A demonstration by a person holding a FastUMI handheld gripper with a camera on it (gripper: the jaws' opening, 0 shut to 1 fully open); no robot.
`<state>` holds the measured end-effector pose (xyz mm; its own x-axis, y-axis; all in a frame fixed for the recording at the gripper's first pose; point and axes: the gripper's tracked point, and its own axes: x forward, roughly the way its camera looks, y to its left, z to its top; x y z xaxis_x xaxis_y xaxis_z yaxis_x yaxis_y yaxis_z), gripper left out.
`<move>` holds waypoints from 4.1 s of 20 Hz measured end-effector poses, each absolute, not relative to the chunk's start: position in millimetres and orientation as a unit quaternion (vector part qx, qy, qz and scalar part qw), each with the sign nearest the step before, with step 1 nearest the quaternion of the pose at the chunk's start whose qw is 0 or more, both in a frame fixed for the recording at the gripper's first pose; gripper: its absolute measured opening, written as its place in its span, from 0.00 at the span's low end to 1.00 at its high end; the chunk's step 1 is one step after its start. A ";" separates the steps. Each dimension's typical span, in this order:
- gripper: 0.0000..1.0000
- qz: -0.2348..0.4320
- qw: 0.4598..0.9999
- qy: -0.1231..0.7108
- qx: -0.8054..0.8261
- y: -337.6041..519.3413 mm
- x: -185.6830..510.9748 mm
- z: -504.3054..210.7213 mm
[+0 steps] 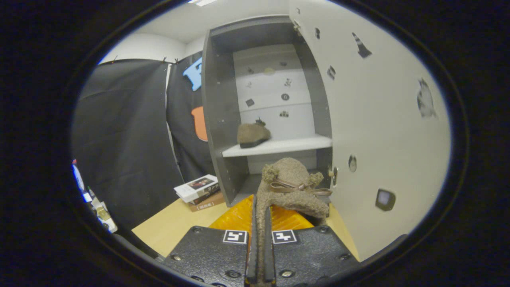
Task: Open the shoe cabinet door, grab the shoes and put them into the shoe cabinet, then close the shoe cabinet door.
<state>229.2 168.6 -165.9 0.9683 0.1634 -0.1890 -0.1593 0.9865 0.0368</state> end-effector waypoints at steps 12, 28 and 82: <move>0.10 0.085 0.994 0.047 -0.052 183.2 262.1 -19.6; 0.10 -0.033 0.982 0.110 -0.153 150.2 500.3 -35.1; 1.00 0.098 0.989 0.098 -0.043 212.0 122.1 48.2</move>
<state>122.1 212.0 48.2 0.9617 0.1854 -0.2017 -0.2021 0.9772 -0.0653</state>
